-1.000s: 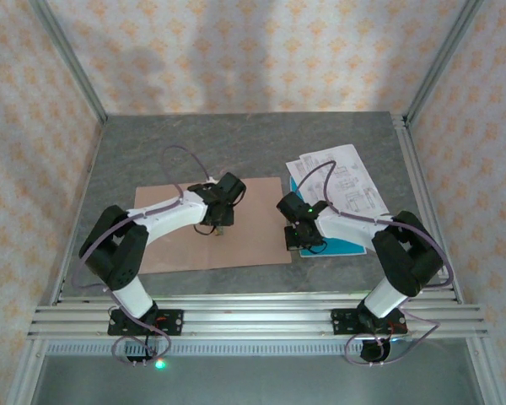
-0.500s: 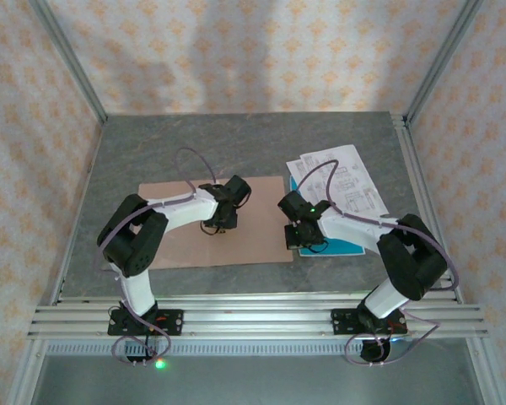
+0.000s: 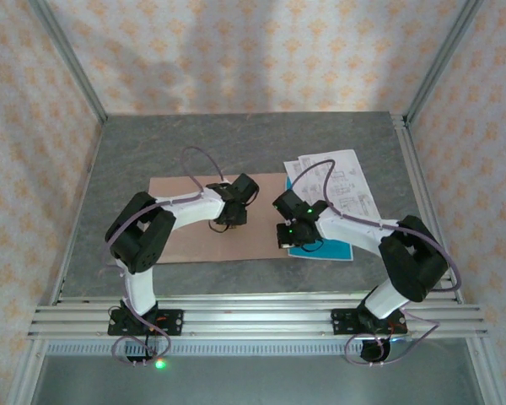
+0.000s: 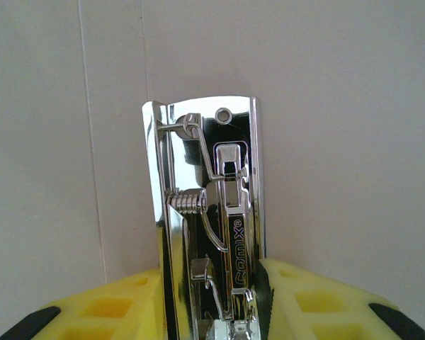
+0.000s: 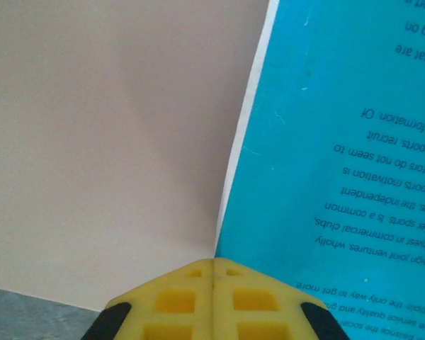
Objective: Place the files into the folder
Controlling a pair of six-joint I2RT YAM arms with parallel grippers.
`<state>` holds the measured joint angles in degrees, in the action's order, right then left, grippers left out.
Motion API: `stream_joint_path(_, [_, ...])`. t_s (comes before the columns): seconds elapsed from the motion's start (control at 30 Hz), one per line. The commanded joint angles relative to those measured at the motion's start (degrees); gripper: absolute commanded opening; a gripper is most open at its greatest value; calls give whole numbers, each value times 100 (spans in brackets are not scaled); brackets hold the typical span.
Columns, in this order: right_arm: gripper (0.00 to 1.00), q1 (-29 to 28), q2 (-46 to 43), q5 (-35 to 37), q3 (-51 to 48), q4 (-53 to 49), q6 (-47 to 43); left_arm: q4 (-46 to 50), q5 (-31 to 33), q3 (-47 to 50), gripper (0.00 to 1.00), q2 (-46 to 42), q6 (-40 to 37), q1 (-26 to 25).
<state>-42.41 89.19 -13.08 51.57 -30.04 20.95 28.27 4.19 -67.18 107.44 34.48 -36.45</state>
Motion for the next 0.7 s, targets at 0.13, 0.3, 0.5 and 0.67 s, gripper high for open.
stream_joint_path(0.13, [0, -443, 371, -106, 355, 342, 266, -226, -262, -189, 37, 332, 285, -186])
stream_joint_path(0.3, [0, -734, 546, -244, 440, 618, 387, -397, -236, -115, 37, 234, 314, -214])
stream_joint_path(0.5, [0, -899, 438, -598, 194, 1120, 591, -441, -199, 1, 40, -302, 349, -222])
stream_joint_path(0.67, [43, -821, -533, -302, -259, 1359, 841, -308, -186, -28, 44, -719, 371, -222])
